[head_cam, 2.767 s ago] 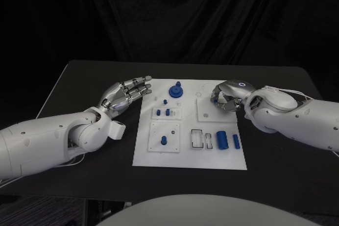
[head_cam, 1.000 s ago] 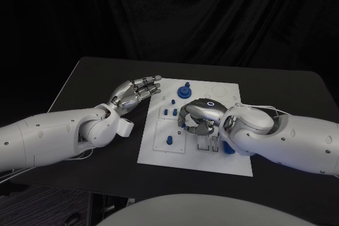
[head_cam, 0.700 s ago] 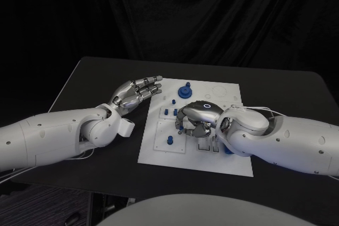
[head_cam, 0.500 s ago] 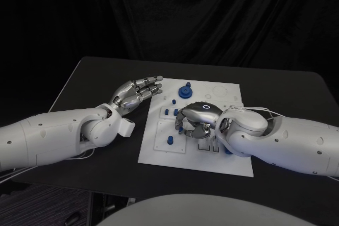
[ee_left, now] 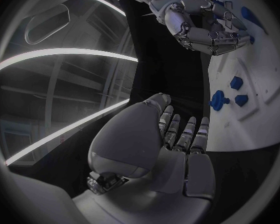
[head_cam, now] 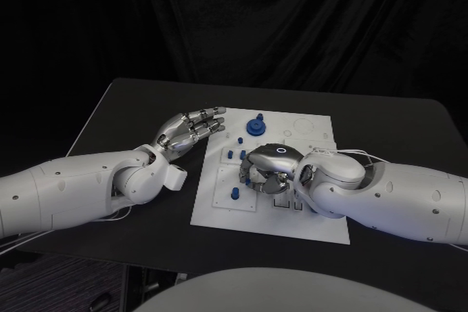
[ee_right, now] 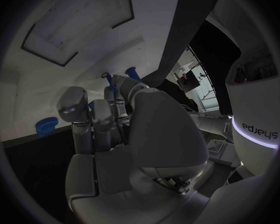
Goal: Assemble the parts on the task board
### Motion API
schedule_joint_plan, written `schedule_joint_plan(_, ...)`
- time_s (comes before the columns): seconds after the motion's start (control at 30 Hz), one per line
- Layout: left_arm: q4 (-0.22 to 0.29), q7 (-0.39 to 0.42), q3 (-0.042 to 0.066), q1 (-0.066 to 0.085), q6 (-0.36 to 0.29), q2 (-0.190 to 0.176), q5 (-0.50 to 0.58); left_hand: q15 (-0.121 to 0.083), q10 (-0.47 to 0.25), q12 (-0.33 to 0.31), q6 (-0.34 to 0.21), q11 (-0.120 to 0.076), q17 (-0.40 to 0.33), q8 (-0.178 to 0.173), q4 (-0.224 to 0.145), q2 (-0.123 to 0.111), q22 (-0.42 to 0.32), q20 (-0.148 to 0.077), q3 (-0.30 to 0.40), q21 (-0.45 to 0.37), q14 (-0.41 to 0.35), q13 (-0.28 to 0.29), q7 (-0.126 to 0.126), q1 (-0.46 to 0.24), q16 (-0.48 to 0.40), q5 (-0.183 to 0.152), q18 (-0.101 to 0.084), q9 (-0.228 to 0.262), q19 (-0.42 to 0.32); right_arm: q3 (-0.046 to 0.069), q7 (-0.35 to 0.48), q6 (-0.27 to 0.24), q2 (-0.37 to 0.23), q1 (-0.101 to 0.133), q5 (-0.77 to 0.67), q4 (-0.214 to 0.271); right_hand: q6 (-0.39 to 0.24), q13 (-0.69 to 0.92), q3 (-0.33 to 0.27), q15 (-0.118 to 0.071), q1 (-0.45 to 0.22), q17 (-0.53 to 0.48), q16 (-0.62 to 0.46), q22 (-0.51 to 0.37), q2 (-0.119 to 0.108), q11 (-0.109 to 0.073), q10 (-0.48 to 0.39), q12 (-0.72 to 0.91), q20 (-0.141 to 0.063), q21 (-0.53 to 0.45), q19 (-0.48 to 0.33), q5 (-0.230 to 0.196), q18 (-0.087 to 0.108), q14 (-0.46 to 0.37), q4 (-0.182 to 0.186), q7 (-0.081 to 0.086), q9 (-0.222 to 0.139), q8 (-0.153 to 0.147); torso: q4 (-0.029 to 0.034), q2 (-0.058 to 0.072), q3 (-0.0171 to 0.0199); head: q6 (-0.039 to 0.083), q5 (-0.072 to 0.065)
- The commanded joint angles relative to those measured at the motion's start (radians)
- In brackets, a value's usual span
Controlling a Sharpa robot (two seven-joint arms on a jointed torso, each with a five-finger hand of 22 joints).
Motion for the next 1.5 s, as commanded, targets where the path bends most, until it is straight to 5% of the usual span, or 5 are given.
schedule_joint_plan(0.03,0.001,0.133,0.001,-0.003,0.015,0.002,0.004,-0.002,0.0,0.003,0.006,0.01,0.001,0.006,-0.001,0.007,0.001,0.0,0.007,0.005,-0.001,0.001,-0.002,-0.002,0.004,0.007,-0.008,0.001,0.01,-0.001,-0.006,0.026,-0.001,-0.004,-0.006,-0.002,-0.01,0.002,-0.003,0.002,-0.011,-0.005,-0.008,0.105,0.001,0.006,0.002,0.001,0.0,-0.007,-0.003,0.004,-0.016,-0.001,0.001,-0.001,0.002,0.003,0.0001,0.0,0.0,0.0,0.001)
schedule_joint_plan(1.13,-0.005,0.127,0.001,-0.01,0.021,0.006,0.004,-0.002,0.0,0.002,0.002,0.011,0.001,0.005,-0.001,0.007,0.002,0.0,0.01,0.006,-0.002,0.001,-0.001,-0.002,0.004,0.008,-0.009,0.0,0.012,-0.001,-0.025,0.006,-0.01,-0.005,-0.006,-0.004,-0.013,0.003,-0.006,0.003,-0.01,-0.019,-0.017,0.1,0.002,0.008,-0.006,-0.004,0.001,-0.027,-0.011,0.009,-0.012,-0.009,-0.002,0.0,0.008,0.004,-0.0002,-0.004,0.0014,0.0,0.002)
schedule_joint_plan(1.5,-0.008,0.125,0.001,-0.011,0.023,0.006,0.004,-0.002,-0.001,0.001,0.0,0.012,0.001,0.005,-0.001,0.008,0.002,0.0,0.012,0.006,-0.003,0.001,-0.001,-0.002,0.004,0.009,-0.009,0.0,0.012,-0.001,-0.008,-0.029,-0.027,0.001,-0.033,0.021,0.021,0.019,-0.018,-0.003,-0.018,-0.002,-0.013,0.105,0.017,-0.001,0.009,0.005,-0.002,-0.012,-0.005,0.045,-0.014,-0.002,-0.005,-0.009,0.04,0.031,-0.0002,-0.004,0.0013,0.0,0.008)
